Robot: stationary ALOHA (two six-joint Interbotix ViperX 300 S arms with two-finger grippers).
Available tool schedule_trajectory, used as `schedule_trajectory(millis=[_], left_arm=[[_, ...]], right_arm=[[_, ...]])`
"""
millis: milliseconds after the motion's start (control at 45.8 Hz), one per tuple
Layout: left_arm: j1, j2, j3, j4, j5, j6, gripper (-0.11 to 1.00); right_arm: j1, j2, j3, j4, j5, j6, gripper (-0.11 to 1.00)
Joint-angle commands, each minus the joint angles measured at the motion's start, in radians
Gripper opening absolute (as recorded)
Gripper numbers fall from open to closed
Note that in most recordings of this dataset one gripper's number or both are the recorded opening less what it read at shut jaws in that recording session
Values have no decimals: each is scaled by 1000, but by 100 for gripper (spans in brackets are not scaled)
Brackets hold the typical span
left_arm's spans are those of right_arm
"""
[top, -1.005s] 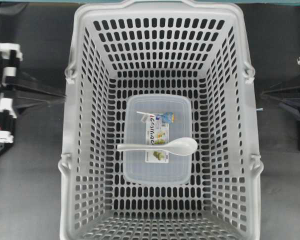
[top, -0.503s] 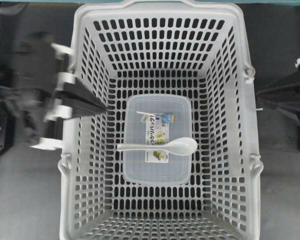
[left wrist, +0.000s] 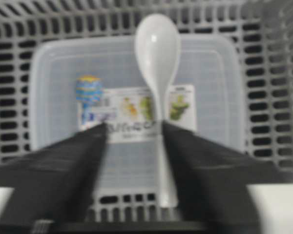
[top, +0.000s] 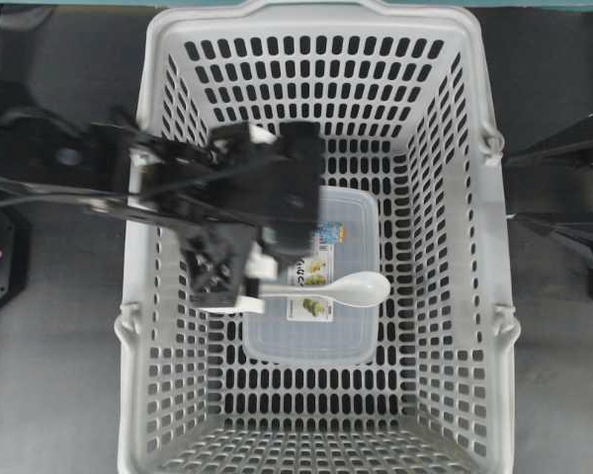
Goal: Pick up the chinese spoon from the shopping basket with the left arm.
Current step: 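Move the left gripper over the white spoon's handle inside the basket, then lower the left gripper and close it on the spoon handle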
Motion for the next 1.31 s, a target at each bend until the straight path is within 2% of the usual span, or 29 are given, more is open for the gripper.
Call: schedule_trajectory(millis=[0,87,153,284,437,655,983,1071,1136,1245,1289], left_arm=[[-6,55,-72,5,72,-2,61],[-11,110,-92,5,100,6,83],[-20,147,-100,3,95,5,90],[-35,209,-97,3,75,-11,86],[-41,256,-91,3,63,-11,86],[-43,275,-80,3,-2,-14,85],[-46,291,-29,5,-14,-14,82],[-44,290,-25,3,-20,-11,75],[-46,290,-23,3,-18,-2,62],[-44,272,-35,3,-15,3,26],[-43,262,-43,3,-15,3,15]], right_arm=[[-5,3,-23,3,-6,0,67],[-9,3,-23,3,-6,0,67],[-11,3,-23,3,-6,0,67],[-11,5,-23,3,-5,0,67],[-15,5,-20,3,6,-2,66],[-20,5,-20,3,9,0,66],[-23,3,-20,3,8,-2,66],[-23,3,-18,3,9,0,66],[-25,3,-17,3,8,0,66],[-25,3,-15,3,8,0,66],[-25,3,-15,3,8,0,66]])
